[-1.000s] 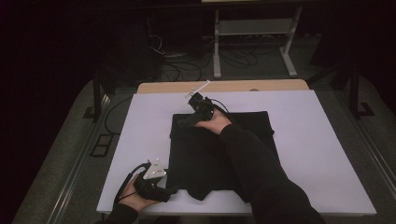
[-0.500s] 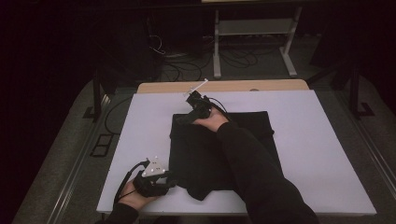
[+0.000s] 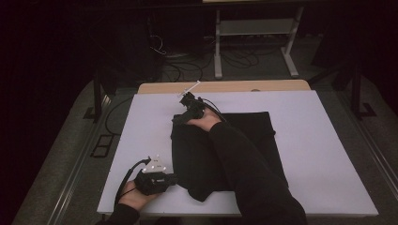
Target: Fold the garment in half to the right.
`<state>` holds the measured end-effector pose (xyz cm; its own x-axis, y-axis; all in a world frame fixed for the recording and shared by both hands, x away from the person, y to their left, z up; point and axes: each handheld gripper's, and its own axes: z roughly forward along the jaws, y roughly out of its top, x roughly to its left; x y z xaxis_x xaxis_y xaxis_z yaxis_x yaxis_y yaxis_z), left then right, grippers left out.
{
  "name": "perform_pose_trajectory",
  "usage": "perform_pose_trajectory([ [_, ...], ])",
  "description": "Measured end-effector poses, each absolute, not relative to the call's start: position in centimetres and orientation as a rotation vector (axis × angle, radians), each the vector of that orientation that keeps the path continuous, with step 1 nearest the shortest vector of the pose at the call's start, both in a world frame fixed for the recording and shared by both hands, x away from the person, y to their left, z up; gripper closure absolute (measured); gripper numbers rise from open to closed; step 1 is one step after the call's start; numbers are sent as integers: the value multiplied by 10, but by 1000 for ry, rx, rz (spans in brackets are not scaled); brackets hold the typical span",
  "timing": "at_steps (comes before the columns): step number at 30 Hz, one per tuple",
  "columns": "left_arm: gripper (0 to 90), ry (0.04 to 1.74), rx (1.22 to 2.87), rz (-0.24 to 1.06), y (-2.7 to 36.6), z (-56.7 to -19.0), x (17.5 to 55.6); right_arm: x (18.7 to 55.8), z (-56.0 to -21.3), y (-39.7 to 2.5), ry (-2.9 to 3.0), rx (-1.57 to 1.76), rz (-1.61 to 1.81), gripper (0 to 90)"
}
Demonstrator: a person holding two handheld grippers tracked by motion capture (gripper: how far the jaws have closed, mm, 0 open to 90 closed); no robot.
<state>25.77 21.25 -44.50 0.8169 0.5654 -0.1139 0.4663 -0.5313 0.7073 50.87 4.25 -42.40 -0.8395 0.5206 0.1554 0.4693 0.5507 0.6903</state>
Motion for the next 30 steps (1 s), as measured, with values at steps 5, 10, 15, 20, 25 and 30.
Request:
perform_pose_trajectory([
  [5,782,740,2223,169,214,-443,258,514,-431,51,2705,864,1149,0],
  [10,789,748,2197,159,213,-442,259,518,-438,54,2709,882,1143,25],
  [15,803,718,2178,174,213,-440,258,520,-445,56,2718,891,1120,121],
  [20,811,694,2170,178,214,-438,258,521,-450,57,2713,882,1108,153],
  [25,811,702,2145,159,214,-436,259,519,-449,60,2686,859,1070,242],
  [30,812,699,2121,158,215,-434,260,515,-447,62,2675,849,1052,403],
])
